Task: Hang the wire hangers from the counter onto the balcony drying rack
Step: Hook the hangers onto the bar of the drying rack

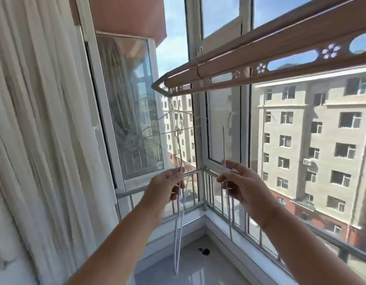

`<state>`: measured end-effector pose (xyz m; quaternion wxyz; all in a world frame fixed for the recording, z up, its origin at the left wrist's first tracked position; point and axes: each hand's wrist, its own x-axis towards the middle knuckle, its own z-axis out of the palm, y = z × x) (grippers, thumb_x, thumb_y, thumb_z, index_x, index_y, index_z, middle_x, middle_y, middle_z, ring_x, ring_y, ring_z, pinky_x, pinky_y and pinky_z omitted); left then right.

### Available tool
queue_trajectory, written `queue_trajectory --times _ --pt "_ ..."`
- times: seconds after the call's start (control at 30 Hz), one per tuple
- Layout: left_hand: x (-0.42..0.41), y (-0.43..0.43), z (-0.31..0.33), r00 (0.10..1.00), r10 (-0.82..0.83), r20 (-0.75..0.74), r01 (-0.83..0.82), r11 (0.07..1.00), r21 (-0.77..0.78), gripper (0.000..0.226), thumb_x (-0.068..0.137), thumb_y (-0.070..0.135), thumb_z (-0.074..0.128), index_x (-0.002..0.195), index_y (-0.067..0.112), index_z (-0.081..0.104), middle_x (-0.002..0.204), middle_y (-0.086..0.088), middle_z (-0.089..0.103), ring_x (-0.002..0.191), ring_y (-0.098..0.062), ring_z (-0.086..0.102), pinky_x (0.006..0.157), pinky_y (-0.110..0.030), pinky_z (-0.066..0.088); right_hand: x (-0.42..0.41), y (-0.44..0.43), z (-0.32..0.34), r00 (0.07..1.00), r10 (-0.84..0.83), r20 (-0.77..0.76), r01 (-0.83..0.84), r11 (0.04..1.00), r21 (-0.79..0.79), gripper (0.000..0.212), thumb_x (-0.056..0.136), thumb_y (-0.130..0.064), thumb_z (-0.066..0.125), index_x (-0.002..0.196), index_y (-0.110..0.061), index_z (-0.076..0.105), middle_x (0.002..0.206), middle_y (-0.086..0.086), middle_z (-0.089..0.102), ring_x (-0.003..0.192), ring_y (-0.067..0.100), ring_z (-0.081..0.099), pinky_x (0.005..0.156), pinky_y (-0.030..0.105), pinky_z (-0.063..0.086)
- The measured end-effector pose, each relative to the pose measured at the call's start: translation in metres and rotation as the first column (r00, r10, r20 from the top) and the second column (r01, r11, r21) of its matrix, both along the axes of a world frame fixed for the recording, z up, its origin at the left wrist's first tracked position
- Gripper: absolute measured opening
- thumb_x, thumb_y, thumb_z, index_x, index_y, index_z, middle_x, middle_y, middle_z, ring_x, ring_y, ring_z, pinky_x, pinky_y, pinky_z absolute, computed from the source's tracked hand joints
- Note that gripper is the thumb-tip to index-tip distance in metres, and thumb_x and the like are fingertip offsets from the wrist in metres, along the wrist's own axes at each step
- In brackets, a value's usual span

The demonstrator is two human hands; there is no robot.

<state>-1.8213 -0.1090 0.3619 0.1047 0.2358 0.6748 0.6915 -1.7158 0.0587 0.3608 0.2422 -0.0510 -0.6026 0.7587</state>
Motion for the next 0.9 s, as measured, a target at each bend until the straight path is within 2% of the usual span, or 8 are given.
queue_trajectory --times 0.17,0.3,0.43,0.63,0.7,0.8,0.9 --pt "-0.088 0.028 0.032 0.994 -0.095 -0.06 0.096 0.995 0.009 0.02 0.094 0.016 0.052 0.107 0.017 0.067 0.065 0.002 0.057 0.06 -0.011 0.047 0.06 -0.024 0.038 -0.082 0.012 0.018 0.998 -0.064 -0.027 0.065 0.997 0.039 0.04 0.09 0.001 0.05 0.129 -0.008 0.049 0.077 0.009 0.066 0.06 0.011 0.055 0.058 0.023 0.044" --pt "-0.145 0.062 0.049 0.984 -0.162 -0.07 0.167 0.983 0.078 0.018 0.094 0.016 0.052 0.105 0.015 0.066 0.067 0.0 0.056 0.057 -0.011 0.047 0.057 -0.024 0.038 -0.138 0.027 0.031 0.991 -0.124 -0.056 0.129 0.988 0.085 0.04 0.089 0.001 0.053 0.128 -0.01 0.051 0.074 0.008 0.068 0.061 0.013 0.054 0.06 0.026 0.041" --pt "-0.195 0.103 0.064 0.978 -0.19 -0.09 0.202 0.968 0.147 0.023 0.093 0.017 0.054 0.111 0.016 0.067 0.068 0.0 0.057 0.06 -0.012 0.046 0.061 -0.026 0.037 -0.185 0.052 0.047 0.978 -0.174 -0.113 0.188 0.973 0.132 0.037 0.089 0.0 0.053 0.123 -0.014 0.054 0.069 0.005 0.069 0.056 0.011 0.055 0.054 0.02 0.044" --pt "-0.249 0.145 0.08 0.964 -0.239 -0.116 0.26 0.937 0.234 0.022 0.094 0.016 0.052 0.109 0.021 0.067 0.067 0.002 0.058 0.064 -0.011 0.047 0.065 -0.026 0.039 -0.234 0.082 0.072 0.953 -0.215 -0.215 0.261 0.94 0.218 0.035 0.089 0.002 0.052 0.119 -0.016 0.056 0.069 0.005 0.069 0.055 0.01 0.055 0.051 0.019 0.041" --pt "-0.265 0.156 0.083 0.959 -0.255 -0.121 0.278 0.927 0.25 0.024 0.094 0.016 0.051 0.112 0.021 0.066 0.067 0.002 0.058 0.064 -0.012 0.047 0.063 -0.026 0.039 -0.245 0.09 0.079 0.942 -0.231 -0.243 0.288 0.928 0.235 0.035 0.089 0.002 0.053 0.118 -0.018 0.057 0.069 0.005 0.069 0.058 0.011 0.055 0.054 0.021 0.042" --pt "-0.284 0.172 0.09 0.945 -0.288 -0.158 0.32 0.915 0.247 0.023 0.095 0.017 0.05 0.11 0.022 0.067 0.064 0.003 0.057 0.063 -0.012 0.046 0.064 -0.027 0.037 -0.257 0.1 0.087 0.927 -0.258 -0.272 0.326 0.914 0.243 0.035 0.089 0.0 0.052 0.118 -0.02 0.057 0.071 0.005 0.069 0.061 0.012 0.056 0.058 0.022 0.044" --pt "-0.3 0.187 0.095 0.925 -0.33 -0.191 0.369 0.9 0.232 0.024 0.095 0.016 0.05 0.111 0.021 0.066 0.066 0.002 0.057 0.064 -0.013 0.047 0.066 -0.028 0.037 -0.267 0.107 0.09 0.908 -0.308 -0.284 0.378 0.895 0.236 0.035 0.09 0.001 0.051 0.119 -0.017 0.057 0.069 0.004 0.069 0.058 0.01 0.056 0.054 0.018 0.044"
